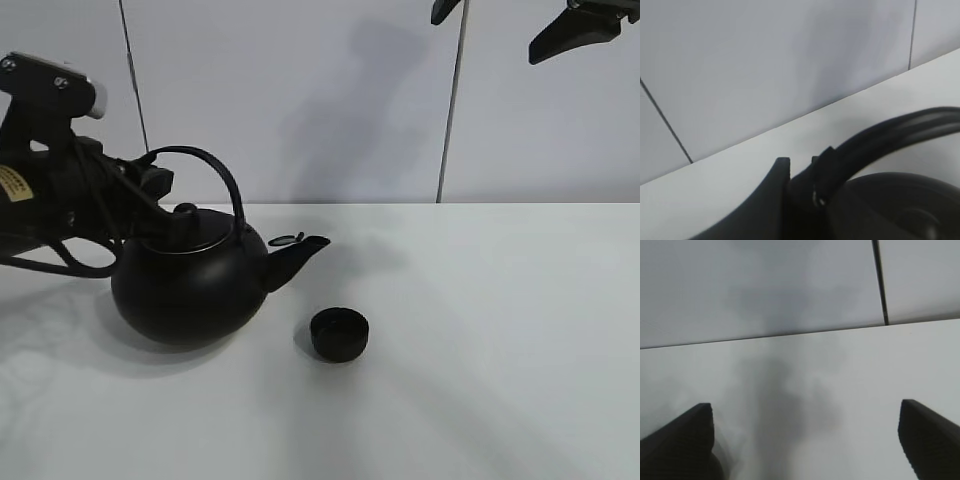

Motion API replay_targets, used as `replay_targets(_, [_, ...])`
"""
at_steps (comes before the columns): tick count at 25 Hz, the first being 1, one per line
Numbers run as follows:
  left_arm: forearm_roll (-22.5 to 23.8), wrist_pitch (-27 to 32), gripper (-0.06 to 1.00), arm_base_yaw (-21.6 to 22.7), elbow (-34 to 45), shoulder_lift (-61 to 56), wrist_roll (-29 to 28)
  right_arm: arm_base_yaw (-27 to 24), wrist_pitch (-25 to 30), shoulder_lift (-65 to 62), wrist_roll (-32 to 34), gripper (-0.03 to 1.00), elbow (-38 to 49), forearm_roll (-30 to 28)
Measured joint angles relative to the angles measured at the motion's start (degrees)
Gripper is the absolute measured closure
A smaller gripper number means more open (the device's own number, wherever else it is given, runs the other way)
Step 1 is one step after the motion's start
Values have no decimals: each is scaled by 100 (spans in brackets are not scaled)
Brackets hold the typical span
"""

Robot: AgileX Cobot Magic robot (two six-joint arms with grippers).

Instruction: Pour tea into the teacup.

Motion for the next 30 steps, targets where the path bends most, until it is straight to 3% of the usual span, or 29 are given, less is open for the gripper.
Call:
replay_targets(7, [-389,-205,85,0,480,0,-191,0,0,0,0,27,0,0])
replay_targets(22, [-429,-400,85,0,744,-5,-417,0,0,0,0,27,0,0])
replay_targets(30, [-122,-454,80,0,745,-11,-463,0,0,0,0,27,0,0])
